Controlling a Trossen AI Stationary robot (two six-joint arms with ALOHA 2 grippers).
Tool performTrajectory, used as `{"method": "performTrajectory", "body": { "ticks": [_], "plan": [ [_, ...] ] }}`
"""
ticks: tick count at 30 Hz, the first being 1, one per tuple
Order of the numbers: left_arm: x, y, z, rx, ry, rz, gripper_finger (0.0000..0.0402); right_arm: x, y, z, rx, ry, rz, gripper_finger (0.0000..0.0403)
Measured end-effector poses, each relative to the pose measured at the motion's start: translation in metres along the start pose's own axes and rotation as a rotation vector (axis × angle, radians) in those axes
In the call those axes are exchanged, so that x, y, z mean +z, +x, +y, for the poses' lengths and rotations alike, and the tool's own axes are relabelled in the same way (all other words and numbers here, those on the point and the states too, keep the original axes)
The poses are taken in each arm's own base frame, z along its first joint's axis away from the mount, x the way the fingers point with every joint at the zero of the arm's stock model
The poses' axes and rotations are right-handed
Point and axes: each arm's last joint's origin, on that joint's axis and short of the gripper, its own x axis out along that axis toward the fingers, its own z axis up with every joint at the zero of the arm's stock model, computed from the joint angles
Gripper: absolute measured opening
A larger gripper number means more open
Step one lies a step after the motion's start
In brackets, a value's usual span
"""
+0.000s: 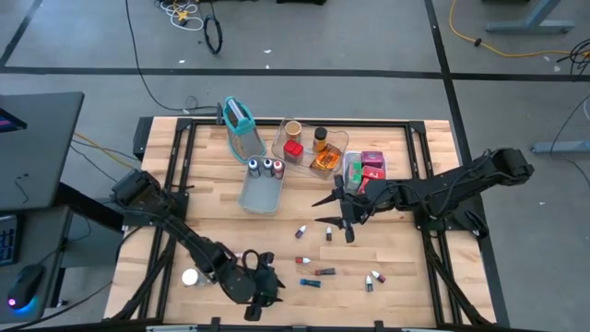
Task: Pick & Place Kitchen Items
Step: Put the green seasoning bottle into the transparent bin
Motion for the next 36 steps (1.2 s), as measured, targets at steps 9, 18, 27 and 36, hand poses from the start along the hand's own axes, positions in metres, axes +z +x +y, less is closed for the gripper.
{"method": "performTrajectory", "body": {
  "ticks": [9,18,27,36],
  "plan": [
    [0.001,-0.001,0.005,0.143,0.143,-0.038,0.0179,0.000,0.000,0.000,-0.001,-0.026,-0.001,0.0194],
    [0.033,-0.009,0.009,0.207,0.178,-0.146,0.0179,0.001,0.000,-0.001,-0.006,-0.021,-0.015,0.0194],
    [0.053,-0.021,-0.001,0.137,0.027,-0.118,0.0192,0.001,0.000,0.000,-0.005,0.004,-0.015,0.0194],
    [0.024,-0.022,0.011,0.282,-0.058,0.129,0.0266,0.002,0.000,0.000,0.019,0.005,-0.026,0.0194]
  ]
}}
